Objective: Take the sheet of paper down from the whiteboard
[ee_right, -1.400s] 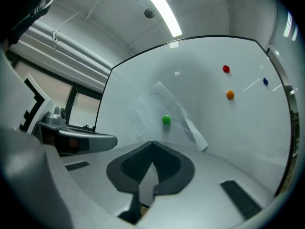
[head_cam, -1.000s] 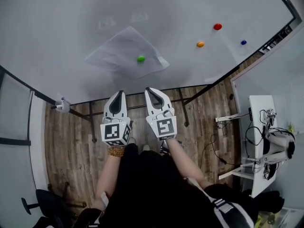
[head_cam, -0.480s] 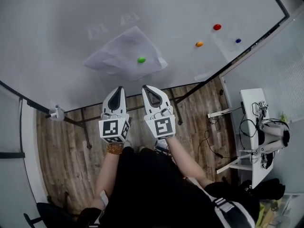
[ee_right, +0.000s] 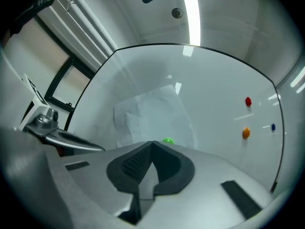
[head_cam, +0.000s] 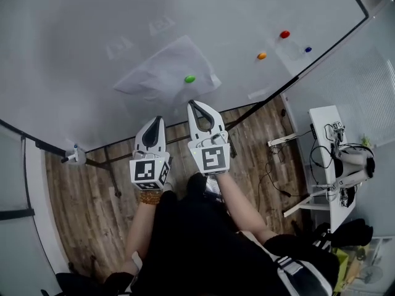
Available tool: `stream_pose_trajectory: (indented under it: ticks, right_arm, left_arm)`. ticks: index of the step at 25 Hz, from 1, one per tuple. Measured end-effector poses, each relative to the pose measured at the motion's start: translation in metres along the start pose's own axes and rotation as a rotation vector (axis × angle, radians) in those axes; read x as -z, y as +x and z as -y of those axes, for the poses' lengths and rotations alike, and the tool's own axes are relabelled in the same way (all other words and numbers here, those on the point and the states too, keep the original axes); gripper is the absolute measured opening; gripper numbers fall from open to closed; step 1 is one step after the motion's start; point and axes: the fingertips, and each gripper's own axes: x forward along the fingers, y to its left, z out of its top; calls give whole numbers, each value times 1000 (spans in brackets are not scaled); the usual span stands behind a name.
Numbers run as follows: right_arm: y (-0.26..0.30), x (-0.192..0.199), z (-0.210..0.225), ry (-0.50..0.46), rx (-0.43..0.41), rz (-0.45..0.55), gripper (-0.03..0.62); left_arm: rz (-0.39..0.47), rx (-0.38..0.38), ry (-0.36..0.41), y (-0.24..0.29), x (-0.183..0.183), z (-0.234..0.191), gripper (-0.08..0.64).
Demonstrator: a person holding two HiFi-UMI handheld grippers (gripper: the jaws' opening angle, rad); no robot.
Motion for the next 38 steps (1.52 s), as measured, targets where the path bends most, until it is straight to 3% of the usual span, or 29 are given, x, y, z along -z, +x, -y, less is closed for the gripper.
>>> stream_pose_trajectory:
  ticks: [13,19,25,38]
  right_arm:
    - [16,6,19,-8,60,19,0]
    - [22,4,23,-14,45,20,2]
    - [30,19,25,3,25,-27,73]
    - [44,19,37,44,47,-39,141]
  left_arm:
    - [4,-4,10,9,9,-14,12]
    - [-14,2,16,14,15,-11,12]
    - [-26,0,31,18,19,-7,12]
    - [-43,-29,55,21,22,-21,12]
